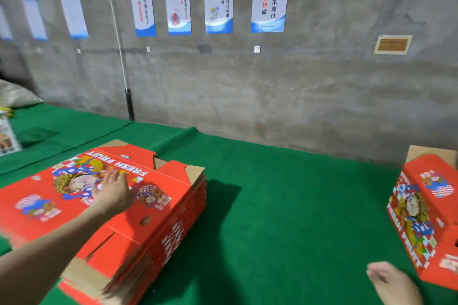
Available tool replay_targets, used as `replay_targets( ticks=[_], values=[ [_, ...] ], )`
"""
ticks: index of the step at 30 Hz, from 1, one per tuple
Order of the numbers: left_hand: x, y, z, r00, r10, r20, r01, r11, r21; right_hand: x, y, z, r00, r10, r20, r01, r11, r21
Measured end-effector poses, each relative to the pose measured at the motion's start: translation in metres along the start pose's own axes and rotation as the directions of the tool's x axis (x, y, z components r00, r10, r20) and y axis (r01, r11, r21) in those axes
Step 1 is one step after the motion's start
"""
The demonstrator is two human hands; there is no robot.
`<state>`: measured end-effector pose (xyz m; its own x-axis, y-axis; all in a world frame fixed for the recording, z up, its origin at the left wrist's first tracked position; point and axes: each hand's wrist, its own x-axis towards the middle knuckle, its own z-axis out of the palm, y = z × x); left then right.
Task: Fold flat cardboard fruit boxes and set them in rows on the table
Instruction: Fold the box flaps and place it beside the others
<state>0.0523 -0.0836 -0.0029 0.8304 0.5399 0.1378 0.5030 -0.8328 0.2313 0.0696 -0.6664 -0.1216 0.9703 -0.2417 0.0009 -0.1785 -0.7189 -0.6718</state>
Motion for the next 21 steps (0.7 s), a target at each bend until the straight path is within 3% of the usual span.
replay_targets(
  ticks=[2, 4, 8, 11, 13, 14, 17, 19, 21],
  values=[
    [0.001, -0.031, 0.012, 0.993, 0.025, 0.117, -0.041, 0.991, 0.131, -0.016, -0.041, 0.010, 0.999, -0.002, 0.034, 0.001, 1.000, 0.012],
    [-0.015, -0.041, 0.033, 0.983, 0.092, 0.160, -0.114, 0.984, 0.138, -0.031, -0.082, 0.029, 0.996, -0.039, 0.083, 0.038, 0.999, 0.004],
    [-0.066, -0.017, 0.054, 0.971, 0.222, 0.086, -0.231, 0.966, 0.120, -0.060, -0.155, 0.085, 0.954, -0.146, 0.262, 0.158, 0.987, -0.023],
    [-0.093, 0.001, 0.049, 0.932, 0.360, 0.037, -0.362, 0.930, 0.068, -0.087, -0.202, 0.127, 0.912, -0.153, 0.381, 0.147, 0.988, 0.045],
    [-0.100, 0.000, 0.043, 0.915, 0.402, -0.020, -0.402, 0.913, -0.064, -0.105, -0.223, 0.147, 0.905, -0.109, 0.412, 0.042, 0.985, 0.170],
    [-0.099, -0.005, 0.040, 0.909, 0.415, -0.041, -0.417, 0.905, -0.084, -0.111, -0.228, 0.155, 0.900, -0.048, 0.434, -0.082, 0.958, 0.276],
    [-0.088, -0.029, 0.032, 0.926, 0.378, 0.000, -0.378, 0.925, -0.018, -0.123, -0.236, 0.161, 0.871, 0.106, 0.479, -0.390, 0.743, 0.544],
    [-0.082, -0.045, 0.034, 0.943, 0.319, 0.093, -0.323, 0.946, 0.030, -0.129, -0.241, 0.161, 0.865, 0.181, 0.469, -0.470, 0.623, 0.626],
    [-0.087, -0.052, 0.039, 0.915, 0.353, 0.197, -0.368, 0.928, 0.049, -0.135, -0.247, 0.163, 0.849, 0.253, 0.464, -0.523, 0.522, 0.674]
  ],
)
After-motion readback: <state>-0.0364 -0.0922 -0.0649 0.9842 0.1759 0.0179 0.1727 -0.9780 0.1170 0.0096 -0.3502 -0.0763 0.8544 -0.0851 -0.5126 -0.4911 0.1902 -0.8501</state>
